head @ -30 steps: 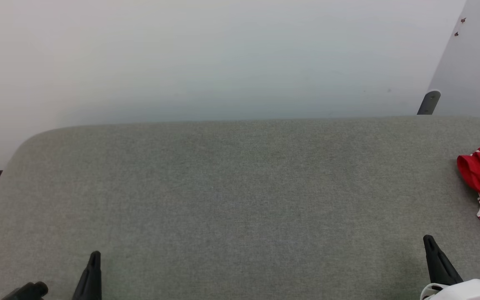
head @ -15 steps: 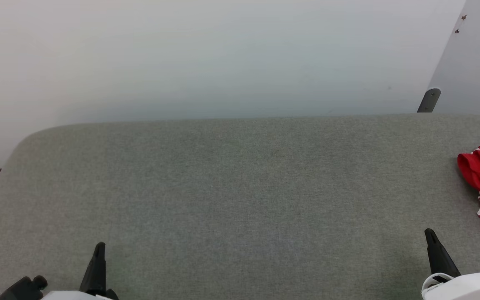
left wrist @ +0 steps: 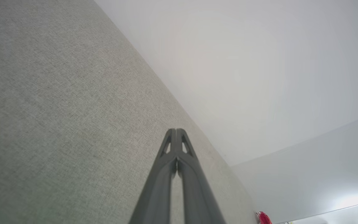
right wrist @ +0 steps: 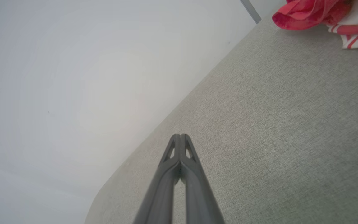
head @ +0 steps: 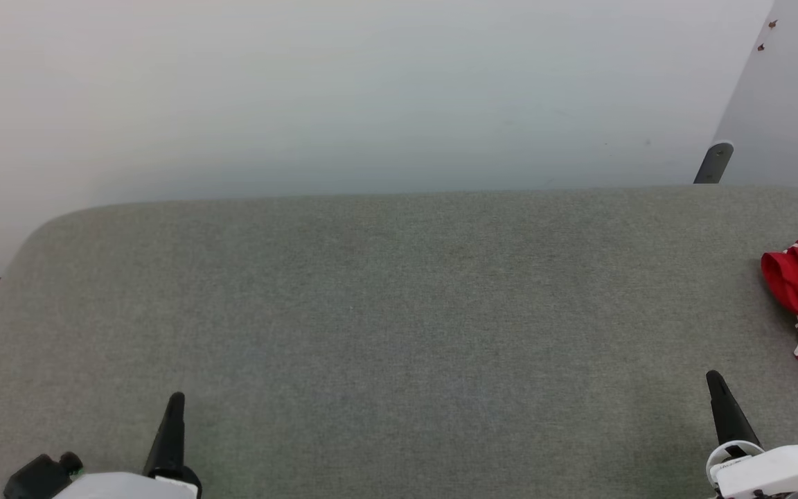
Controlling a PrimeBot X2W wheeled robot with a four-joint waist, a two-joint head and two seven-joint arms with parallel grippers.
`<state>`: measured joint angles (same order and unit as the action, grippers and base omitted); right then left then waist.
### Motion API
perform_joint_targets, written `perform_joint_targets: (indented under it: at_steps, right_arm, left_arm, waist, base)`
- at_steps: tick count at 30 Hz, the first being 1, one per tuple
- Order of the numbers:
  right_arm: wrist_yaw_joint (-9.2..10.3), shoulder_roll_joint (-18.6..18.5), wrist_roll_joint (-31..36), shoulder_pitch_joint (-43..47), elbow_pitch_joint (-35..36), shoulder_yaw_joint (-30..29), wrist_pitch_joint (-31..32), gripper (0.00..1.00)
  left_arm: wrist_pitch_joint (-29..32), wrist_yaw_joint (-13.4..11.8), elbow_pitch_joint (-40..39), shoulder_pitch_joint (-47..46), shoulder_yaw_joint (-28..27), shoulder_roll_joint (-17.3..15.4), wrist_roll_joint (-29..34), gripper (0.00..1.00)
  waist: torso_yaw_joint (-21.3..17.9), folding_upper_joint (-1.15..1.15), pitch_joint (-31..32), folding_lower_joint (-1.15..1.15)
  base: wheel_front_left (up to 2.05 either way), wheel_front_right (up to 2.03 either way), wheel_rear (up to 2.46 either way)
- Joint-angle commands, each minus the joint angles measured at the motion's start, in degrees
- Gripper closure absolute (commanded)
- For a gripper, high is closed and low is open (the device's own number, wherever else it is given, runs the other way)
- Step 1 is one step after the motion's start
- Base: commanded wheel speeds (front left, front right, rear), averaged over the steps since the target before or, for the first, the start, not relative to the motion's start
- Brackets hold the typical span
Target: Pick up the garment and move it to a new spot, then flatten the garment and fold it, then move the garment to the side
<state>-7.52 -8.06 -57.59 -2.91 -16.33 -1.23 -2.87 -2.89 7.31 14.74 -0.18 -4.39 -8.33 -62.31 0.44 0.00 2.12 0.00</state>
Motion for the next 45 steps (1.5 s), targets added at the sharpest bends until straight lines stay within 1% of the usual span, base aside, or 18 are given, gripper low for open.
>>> perform_joint_targets:
  at_steps: [1,27,45]
  right_arm:
    - [0.02,0.08,-1.51,-1.34,0.81,-0.44,0.42,1.0]
    - [0.03,2.35,-16.17,-2.42,1.56,-2.69,4.41,1.0]
    - [0.03,3.67,-24.28,-2.88,1.94,-3.88,6.68,1.0]
  left_arm:
    - [0.27,0.14,-0.73,-1.45,-0.4,-0.18,-1.28,1.0]
    - [4.32,0.2,-0.76,-3.63,-1.21,2.3,-13.83,1.0]
    - [6.67,0.25,-0.76,-4.75,-1.7,3.72,-21.05,1.0]
  waist:
    - [0.0,0.0,-0.03,0.0]
    - [-0.16,0.0,-0.85,0.0]
    - [-0.27,0.0,-1.41,0.0]
  base:
    - [0.0,0.0,0.0]
    - [0.0,0.0,0.0]
    - [0.0,0.0,0.0]
